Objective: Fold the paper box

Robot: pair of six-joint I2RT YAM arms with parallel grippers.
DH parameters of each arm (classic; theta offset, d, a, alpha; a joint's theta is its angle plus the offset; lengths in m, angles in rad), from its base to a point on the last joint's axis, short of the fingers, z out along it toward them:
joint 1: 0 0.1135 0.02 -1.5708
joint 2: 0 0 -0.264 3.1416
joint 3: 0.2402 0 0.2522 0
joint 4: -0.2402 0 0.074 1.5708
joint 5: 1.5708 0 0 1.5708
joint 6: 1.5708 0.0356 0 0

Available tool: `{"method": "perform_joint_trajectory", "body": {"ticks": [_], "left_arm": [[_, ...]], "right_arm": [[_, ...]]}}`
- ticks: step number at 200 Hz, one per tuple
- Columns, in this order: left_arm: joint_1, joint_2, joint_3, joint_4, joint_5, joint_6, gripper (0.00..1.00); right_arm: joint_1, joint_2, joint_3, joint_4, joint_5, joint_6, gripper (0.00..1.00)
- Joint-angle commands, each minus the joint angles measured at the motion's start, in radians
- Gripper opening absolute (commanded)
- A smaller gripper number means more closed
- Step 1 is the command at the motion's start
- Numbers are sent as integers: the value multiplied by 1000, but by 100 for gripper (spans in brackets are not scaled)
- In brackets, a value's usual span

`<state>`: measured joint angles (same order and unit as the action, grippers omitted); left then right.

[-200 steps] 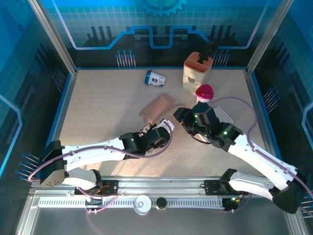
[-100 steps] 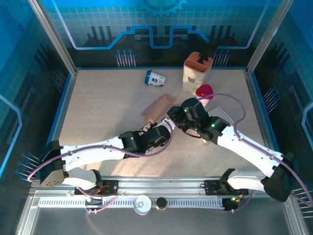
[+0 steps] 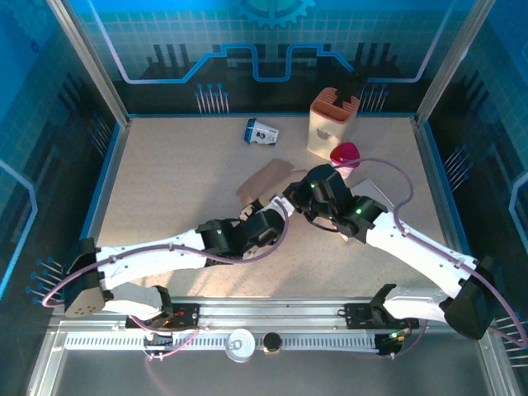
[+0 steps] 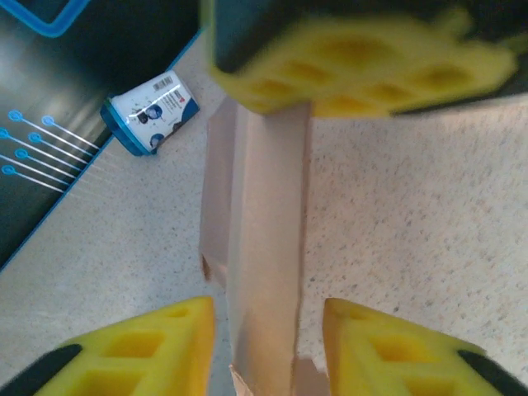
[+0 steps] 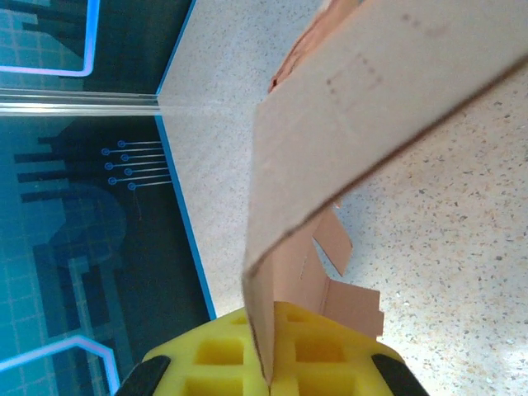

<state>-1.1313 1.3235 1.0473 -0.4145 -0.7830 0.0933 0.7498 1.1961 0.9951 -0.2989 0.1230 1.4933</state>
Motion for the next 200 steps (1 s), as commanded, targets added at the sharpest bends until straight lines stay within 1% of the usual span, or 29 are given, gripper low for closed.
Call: {"method": "perform_joint_trajectory", "body": {"ticks": [1, 17, 25, 44, 58, 79, 95, 104, 113, 124, 139, 156, 169, 189, 200], "left_arm": [[-16, -148, 58, -32, 34, -102, 48], [-16, -251, 64, -55, 84, -187, 52], [-13, -295, 72, -75, 86, -241, 54], [14, -352, 132, -185, 104, -372, 54], [43, -383, 167, -251, 126, -445, 54], [135, -445, 180, -297, 226, -527, 52], [222, -474, 186, -325, 328, -562, 51], [271, -471, 195, -341, 391, -569, 51], [316, -455, 204, -362, 446, -572, 51], [359, -429, 207, -378, 515, -579, 51], [392, -401, 184, -368, 598, -592, 51], [398, -381, 143, -342, 649, -615, 53], [398, -366, 107, -300, 692, -646, 51], [388, -345, 45, -191, 785, -698, 47], [337, -343, 15, -125, 790, -710, 46]], "right_arm": [[-5, -60, 10, 29, 18, 2, 0], [5, -84, 37, -6, 36, -7, 0], [13, -95, 56, -32, 47, -11, 0], [51, -128, 91, -98, 92, 0, 0], [101, -169, 101, -160, 164, 35, 0], [201, -223, 114, -244, 281, 123, 0], [242, -214, 147, -302, 323, 208, 0], [242, -189, 174, -329, 328, 244, 0], [220, -154, 186, -304, 323, 244, 0], [172, -104, 174, -239, 265, 253, 0], [107, -32, 135, -113, 164, 279, 0], [57, 51, 117, -14, 78, 303, 0], [45, 94, 101, 40, 46, 333, 0], [45, 119, 106, 32, 60, 344, 0], [40, 123, 102, 27, 74, 355, 0]]}}
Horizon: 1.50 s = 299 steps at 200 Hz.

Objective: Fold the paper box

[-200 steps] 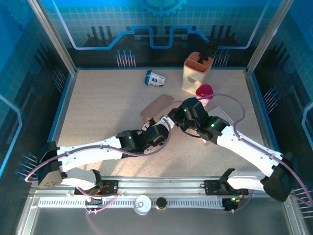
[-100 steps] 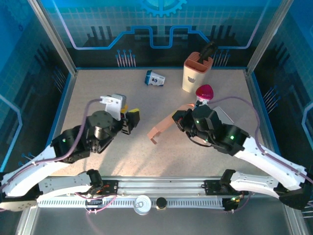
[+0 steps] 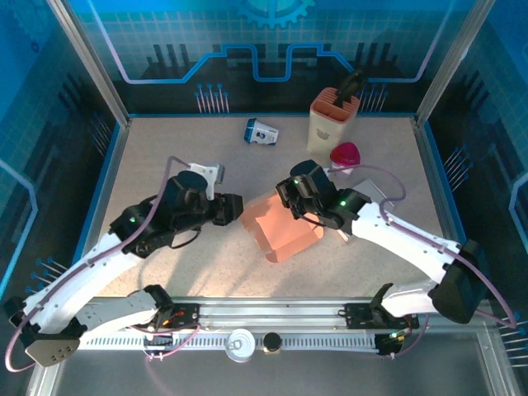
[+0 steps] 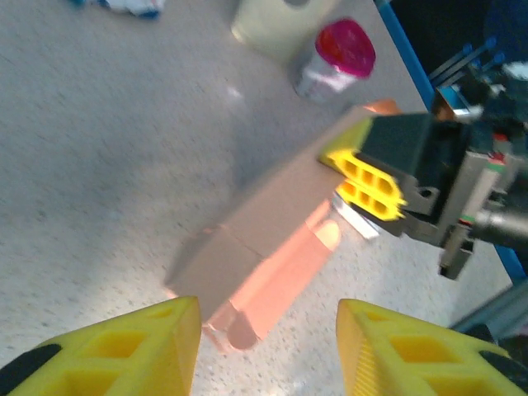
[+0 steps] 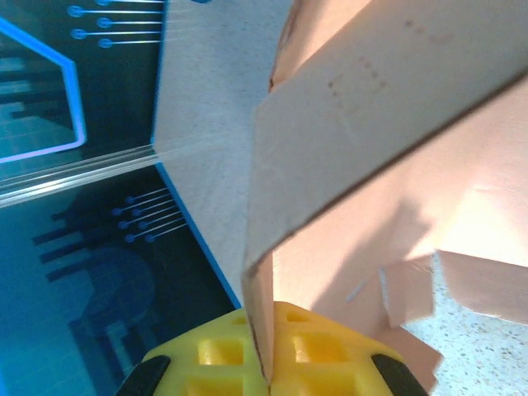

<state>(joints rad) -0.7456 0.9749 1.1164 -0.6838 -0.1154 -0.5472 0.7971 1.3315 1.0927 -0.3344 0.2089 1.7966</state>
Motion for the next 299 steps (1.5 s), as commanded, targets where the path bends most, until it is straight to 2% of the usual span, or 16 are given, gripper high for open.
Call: {"method": "perform_joint_trajectory", "body": {"ticks": [1, 24, 40, 65, 89, 113, 152, 185, 224, 242, 258, 299], "left_arm": [[-49, 7, -56, 147, 119, -70, 46], [-190, 38, -86, 194, 3, -95, 49], [-249, 58, -133, 257, -60, -109, 51], [-255, 92, -210, 371, -86, -135, 52], [-247, 112, -260, 361, -180, -136, 52], [-210, 36, -340, 354, -260, -155, 52], [-26, -90, -435, 367, -146, -150, 51], [31, -111, -430, 371, -84, -126, 50], [39, -94, -416, 409, 8, -145, 44], [37, -138, -423, 374, 14, -165, 43], [37, -184, -437, 337, 16, -183, 45], [52, -228, -426, 223, -13, -161, 57]], "right_arm": [[-8, -12, 4, 63, -12, 53, 0], [-33, -5, -1, 60, -30, 61, 0], [-44, 0, 6, 48, -44, 61, 0], [-49, 0, 0, 43, -54, 68, 0], [-54, -11, -8, 35, -54, 71, 0], [-64, -27, -20, 25, -65, 67, 0], [-69, -44, -43, 37, -88, 66, 0], [-71, -44, -51, 41, -91, 62, 0], [-77, -12, -92, 143, -67, 20, 0], [-104, 11, -164, 309, -90, 9, 0], [-124, 27, -191, 403, -107, -4, 0], [-129, 77, -187, 475, -124, -69, 0]]}}
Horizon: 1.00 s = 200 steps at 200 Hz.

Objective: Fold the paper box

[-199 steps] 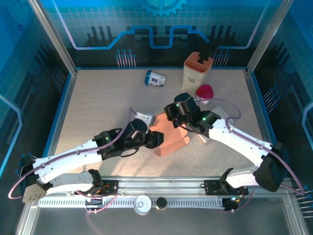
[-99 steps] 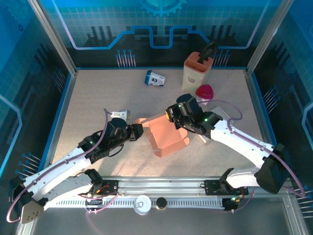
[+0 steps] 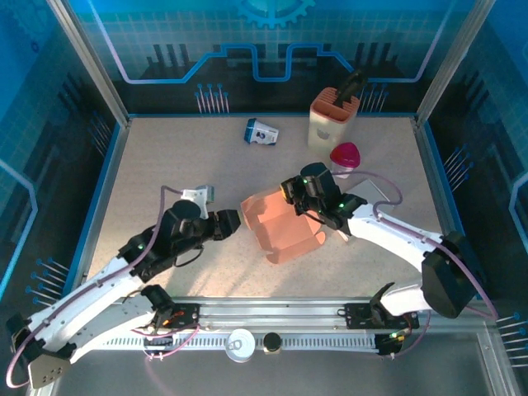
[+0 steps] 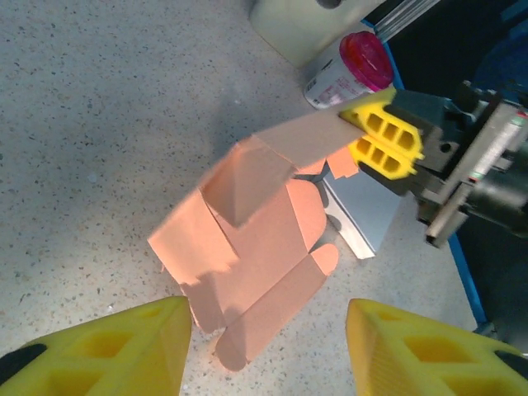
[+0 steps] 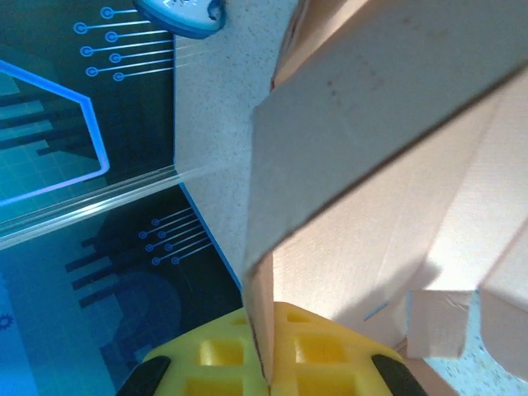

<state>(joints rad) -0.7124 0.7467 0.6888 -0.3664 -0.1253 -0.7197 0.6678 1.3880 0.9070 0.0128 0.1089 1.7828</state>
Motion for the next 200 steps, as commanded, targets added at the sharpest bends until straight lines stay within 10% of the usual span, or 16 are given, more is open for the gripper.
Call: {"method": "perform_joint_trajectory", "body": {"ticks": [1, 117, 200], "left_arm": [[21, 2, 2, -96, -3, 13, 57], [415, 93, -195, -28, 96, 117, 47], [454, 378, -243, 331, 187, 257, 43]], "right_arm": [[0, 23, -3, 132, -24, -56, 0], [29, 265, -199, 678, -167, -217, 0], [3, 410, -224, 871, -256, -209, 0]]}}
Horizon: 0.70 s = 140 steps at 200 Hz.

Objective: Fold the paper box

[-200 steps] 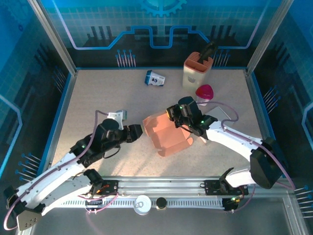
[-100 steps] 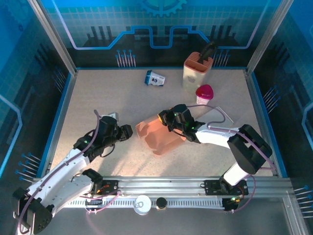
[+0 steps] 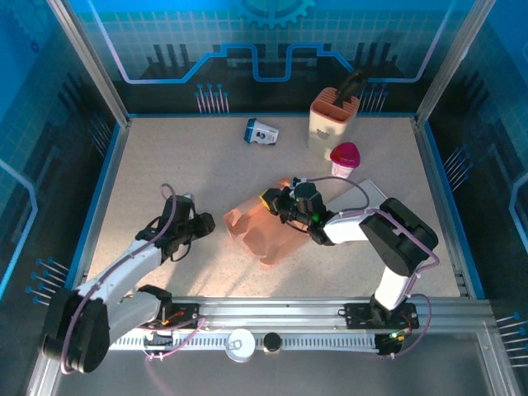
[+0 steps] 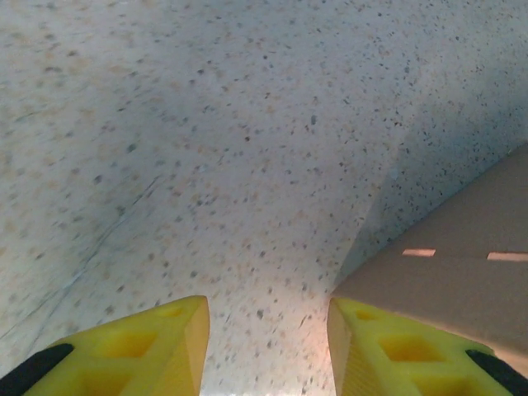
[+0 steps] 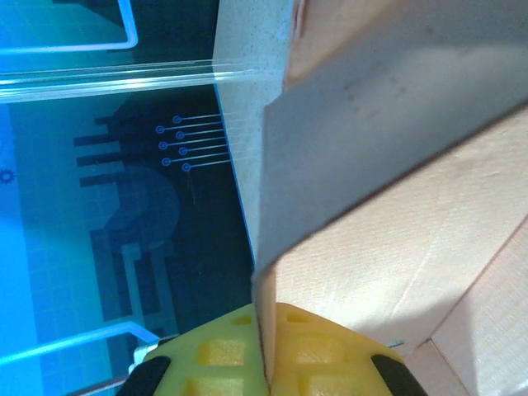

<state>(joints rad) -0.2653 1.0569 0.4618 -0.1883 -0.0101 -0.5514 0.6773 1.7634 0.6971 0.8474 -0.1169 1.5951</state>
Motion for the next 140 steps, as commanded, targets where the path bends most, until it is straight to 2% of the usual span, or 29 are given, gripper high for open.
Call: {"method": "perform_joint_trajectory", "body": {"ticks": [1, 32, 83, 140], "left_arm": [[6, 71, -16, 156, 75, 91, 43], [-16, 145, -9, 214, 134, 121, 40], [-146, 95, -46, 250, 37, 113, 44], [-246, 74, -51, 273, -3, 114, 47]], "right_arm": [[-7, 36, -14, 37, -30, -21, 0], [-9, 39, -14, 39, -29, -20, 0], [-23, 53, 2, 43, -48, -16, 0], [-29, 49, 10, 47, -52, -13, 0]]}}
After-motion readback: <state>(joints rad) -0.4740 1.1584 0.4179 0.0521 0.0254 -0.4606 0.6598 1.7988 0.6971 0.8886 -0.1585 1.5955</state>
